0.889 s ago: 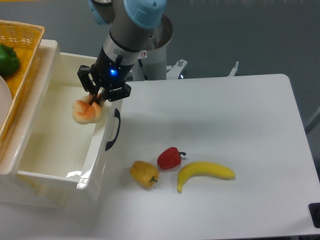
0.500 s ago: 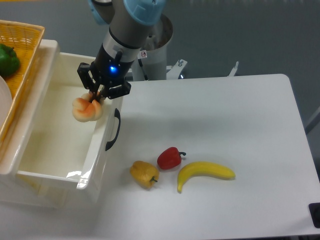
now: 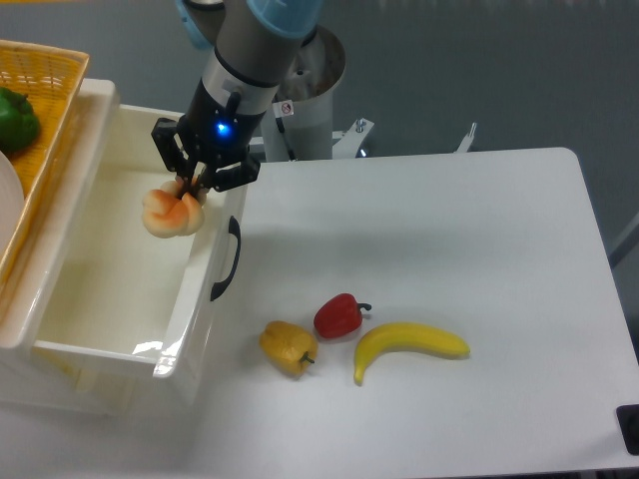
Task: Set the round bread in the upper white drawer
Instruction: 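Carry the held round bread deeper over the open white drawer, then lower the bread into the drawer and open the gripper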
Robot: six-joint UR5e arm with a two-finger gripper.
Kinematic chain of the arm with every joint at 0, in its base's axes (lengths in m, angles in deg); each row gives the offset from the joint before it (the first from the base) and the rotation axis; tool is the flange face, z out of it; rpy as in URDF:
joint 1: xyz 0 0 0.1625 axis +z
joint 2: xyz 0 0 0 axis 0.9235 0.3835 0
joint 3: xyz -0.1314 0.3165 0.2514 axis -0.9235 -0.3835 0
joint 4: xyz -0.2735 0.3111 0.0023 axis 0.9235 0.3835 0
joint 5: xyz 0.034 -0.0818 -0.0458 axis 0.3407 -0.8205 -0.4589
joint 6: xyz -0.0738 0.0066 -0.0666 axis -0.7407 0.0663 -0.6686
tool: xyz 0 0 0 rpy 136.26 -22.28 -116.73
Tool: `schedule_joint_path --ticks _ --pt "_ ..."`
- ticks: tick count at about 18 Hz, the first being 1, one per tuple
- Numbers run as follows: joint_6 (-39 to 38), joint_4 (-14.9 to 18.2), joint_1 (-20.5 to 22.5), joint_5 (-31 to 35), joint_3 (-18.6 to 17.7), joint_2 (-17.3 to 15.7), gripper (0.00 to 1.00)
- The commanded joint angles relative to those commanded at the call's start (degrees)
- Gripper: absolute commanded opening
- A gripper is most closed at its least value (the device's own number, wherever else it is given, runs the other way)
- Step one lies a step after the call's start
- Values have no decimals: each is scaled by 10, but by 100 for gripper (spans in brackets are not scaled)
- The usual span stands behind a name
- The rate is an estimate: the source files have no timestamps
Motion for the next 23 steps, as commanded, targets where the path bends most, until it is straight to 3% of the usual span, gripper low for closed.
schedule_joint_path --ticks 13,19,20,21,22,23 --pt "-1 -1 -25 0 0 0 13" --pt "4 -1 -51 1 -14 13 22" --pt "4 -1 -52 2 -15 17 25" --pt "4 -1 -59 2 -15 19 35" --pt "5 -2 -62 3 -15 19 57" --pt "7 -2 -62 4 -15 19 73"
